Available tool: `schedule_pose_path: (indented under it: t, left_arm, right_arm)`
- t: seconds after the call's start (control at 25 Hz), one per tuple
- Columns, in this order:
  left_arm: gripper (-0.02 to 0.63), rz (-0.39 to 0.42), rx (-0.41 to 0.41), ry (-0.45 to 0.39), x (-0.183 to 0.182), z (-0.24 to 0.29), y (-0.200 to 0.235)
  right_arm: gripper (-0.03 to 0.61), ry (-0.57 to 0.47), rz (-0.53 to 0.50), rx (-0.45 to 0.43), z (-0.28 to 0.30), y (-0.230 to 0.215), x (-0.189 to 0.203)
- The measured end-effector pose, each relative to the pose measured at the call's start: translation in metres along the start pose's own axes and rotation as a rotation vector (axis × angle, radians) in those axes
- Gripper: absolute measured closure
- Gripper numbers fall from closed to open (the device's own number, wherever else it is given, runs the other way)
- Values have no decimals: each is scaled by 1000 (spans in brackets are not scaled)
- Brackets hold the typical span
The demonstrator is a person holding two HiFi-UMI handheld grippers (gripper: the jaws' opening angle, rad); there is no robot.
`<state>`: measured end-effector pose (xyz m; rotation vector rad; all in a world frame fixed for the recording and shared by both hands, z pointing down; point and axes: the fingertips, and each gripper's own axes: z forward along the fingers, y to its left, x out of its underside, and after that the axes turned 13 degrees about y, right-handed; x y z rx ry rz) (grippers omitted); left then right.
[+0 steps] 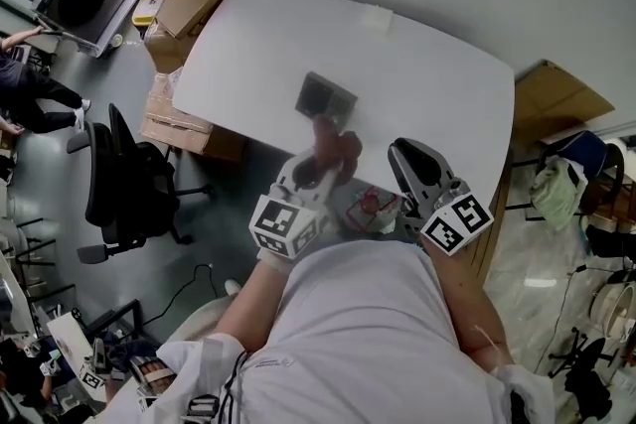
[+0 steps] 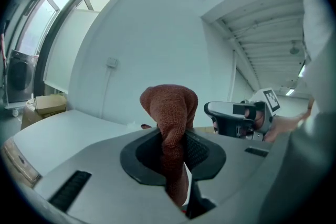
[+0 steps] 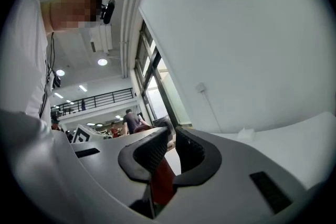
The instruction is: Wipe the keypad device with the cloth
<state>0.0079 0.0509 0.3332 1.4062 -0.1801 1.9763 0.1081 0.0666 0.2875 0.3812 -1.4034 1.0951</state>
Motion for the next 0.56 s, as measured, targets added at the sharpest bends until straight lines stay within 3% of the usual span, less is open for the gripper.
schedule_pose_path:
  t: [0.56]
  left_arm:
    - [551,72,-59,-53,-19,-5,-6]
  right_arm:
    - [520,7,-190,19,-5,3,-13]
